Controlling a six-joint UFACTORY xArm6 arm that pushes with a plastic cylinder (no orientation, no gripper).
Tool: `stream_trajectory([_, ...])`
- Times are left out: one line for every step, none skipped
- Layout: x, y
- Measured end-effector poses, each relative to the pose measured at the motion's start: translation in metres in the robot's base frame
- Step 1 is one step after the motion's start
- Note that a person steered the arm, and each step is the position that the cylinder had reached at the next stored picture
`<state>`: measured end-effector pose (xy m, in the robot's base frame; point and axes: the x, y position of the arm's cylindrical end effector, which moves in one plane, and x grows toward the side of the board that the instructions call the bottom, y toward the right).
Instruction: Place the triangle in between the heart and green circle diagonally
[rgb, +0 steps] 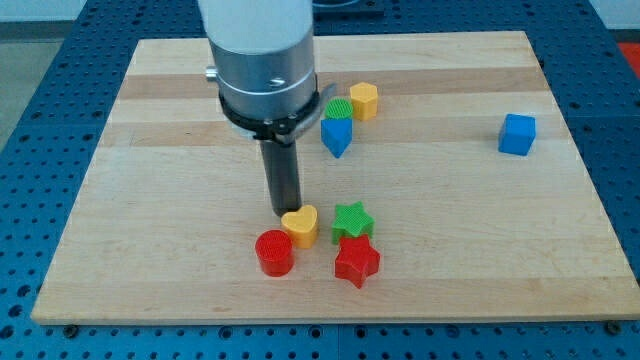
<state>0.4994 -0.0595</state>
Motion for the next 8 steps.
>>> stream_trajectory([-0.032, -0.013])
stream_trajectory([-0.073, -0.021])
stream_trajectory([-0.117, -0.019])
stream_trajectory([-0.146, 0.003])
stream_trajectory([-0.149, 0.037])
stream_trajectory([-0.148, 0.059])
stream_trajectory([-0.140, 0.062])
stream_trajectory([-0.127, 0.062])
